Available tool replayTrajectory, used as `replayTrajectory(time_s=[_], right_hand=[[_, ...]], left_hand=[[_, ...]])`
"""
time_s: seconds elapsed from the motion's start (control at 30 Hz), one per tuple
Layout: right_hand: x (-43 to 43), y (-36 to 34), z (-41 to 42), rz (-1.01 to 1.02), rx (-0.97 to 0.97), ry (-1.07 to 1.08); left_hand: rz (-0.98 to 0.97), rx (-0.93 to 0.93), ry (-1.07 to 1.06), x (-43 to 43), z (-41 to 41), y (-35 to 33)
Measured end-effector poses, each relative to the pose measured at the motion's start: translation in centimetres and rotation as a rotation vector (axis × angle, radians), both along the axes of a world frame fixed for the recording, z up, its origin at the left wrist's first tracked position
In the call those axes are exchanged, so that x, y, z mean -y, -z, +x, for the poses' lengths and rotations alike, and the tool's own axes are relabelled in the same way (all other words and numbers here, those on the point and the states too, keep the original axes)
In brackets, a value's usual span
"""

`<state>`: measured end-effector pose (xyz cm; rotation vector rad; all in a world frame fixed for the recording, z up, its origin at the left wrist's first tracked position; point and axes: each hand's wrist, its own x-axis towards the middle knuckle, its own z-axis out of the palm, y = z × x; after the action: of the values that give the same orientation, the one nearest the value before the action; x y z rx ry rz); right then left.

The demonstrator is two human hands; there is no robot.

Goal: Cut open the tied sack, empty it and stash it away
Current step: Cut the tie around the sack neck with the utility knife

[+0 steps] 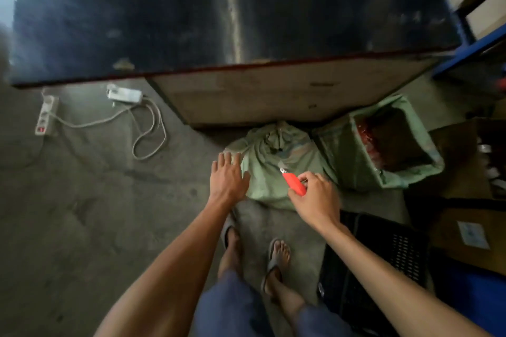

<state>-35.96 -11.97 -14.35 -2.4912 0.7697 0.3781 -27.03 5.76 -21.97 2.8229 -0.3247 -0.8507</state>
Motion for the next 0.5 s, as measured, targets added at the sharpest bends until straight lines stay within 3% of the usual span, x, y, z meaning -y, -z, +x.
replayTrajectory(time_s=[0.13, 0.3, 0.5], right_hand=[[1.0, 7.1, -3.5, 0.065, -0.011, 0.062], [3.0, 18.8, -5.5, 0.118, -0.027, 0.136], [5.6, 34.8, -3.1, 0.137, 0.078, 0.128]], left_hand=[[-0.006, -0.11, -0.023, 0.9, -4.5, 6.6], [-0.025, -0.158, -0.054, 3.0, -4.1, 19.0], [-0.117, 0.035, -0.127, 5.2, 1.6, 34.6]])
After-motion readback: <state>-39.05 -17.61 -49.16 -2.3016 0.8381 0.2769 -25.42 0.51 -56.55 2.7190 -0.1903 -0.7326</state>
